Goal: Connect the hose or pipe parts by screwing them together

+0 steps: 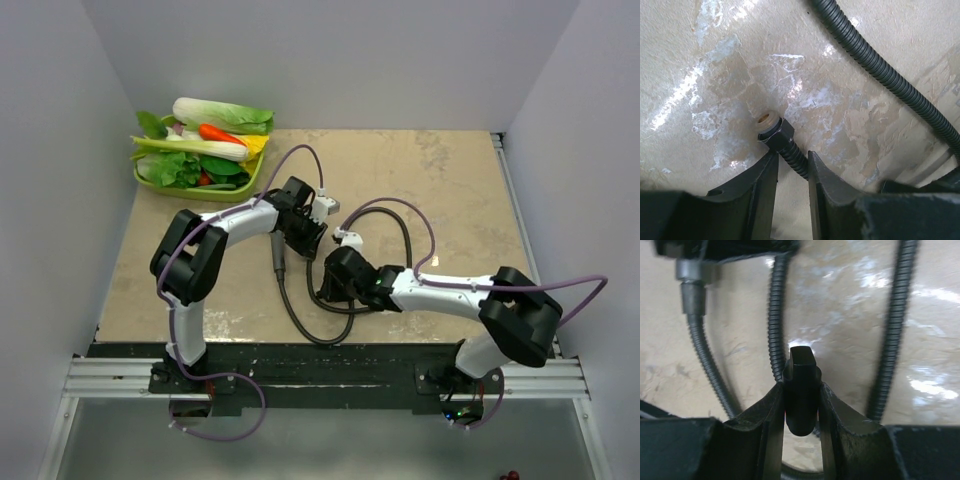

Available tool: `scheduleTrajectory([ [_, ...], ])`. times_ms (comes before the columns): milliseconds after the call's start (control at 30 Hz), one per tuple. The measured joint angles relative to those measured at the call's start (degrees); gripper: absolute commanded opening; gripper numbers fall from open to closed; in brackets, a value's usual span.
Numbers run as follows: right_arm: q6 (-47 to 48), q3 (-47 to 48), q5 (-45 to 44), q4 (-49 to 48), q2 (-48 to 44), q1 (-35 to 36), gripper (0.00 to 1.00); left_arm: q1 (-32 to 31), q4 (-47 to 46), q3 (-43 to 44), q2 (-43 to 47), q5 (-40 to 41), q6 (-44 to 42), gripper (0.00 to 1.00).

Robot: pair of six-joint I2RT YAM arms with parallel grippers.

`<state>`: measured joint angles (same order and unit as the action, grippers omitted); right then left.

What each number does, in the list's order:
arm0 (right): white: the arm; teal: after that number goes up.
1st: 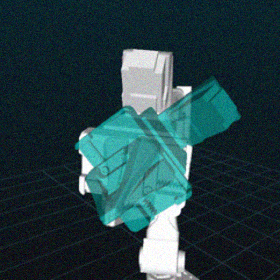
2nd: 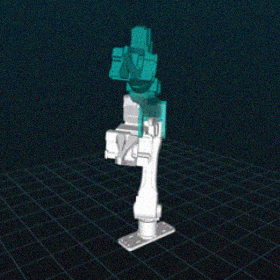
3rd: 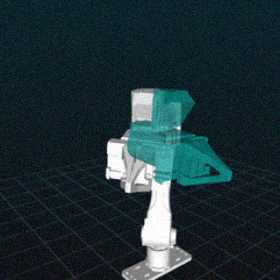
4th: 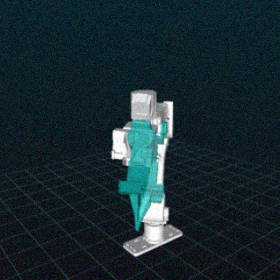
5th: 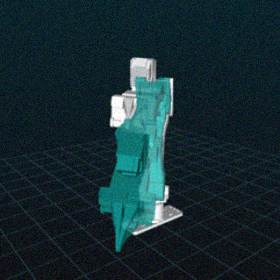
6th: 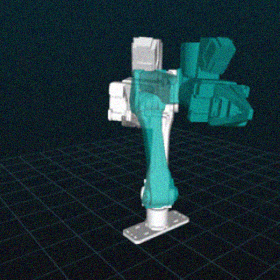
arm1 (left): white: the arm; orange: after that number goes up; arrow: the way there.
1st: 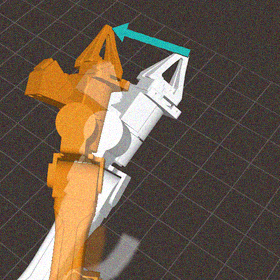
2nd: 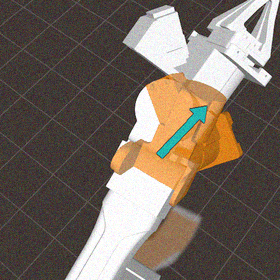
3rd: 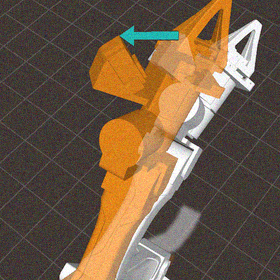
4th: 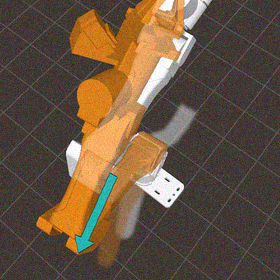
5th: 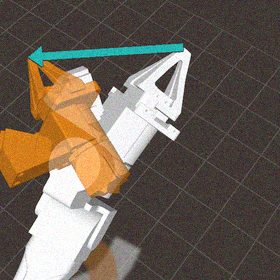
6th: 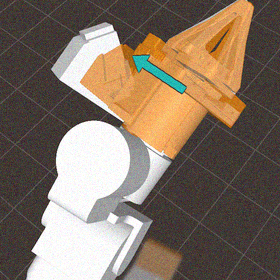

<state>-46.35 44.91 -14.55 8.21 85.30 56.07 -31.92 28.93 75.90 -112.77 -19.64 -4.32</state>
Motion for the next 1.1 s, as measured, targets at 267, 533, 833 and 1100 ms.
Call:
scheduleTrajectory([
  [267, -4.09, 0.07, 0.09, -3.28, 1.73, 6.45, 0.0, 0.0, -1.27, -0.04, -0.26, -0.72, -0.02, 0.33],
  [533, -6.49, -0.59, 0.04, -4.33, 1.68, 7.85, 0.0, -0.15, -3.26, 0.15, -0.81, -2.32, -0.04, 0.4],
  [833, -7.23, -1.36, 0.04, -5.18, 1.31, 7.85, 0.0, -1.49, -6.51, -0.66, -0.81, -1.64, -1.31, 0.05],
  [1100, -8.31, -4.85, 0.07, -5.99, -2.03, 8.44, 0.0, -1.6, -7.76, -1.4, -0.66, -2.71, -4.24, 0.0],
])
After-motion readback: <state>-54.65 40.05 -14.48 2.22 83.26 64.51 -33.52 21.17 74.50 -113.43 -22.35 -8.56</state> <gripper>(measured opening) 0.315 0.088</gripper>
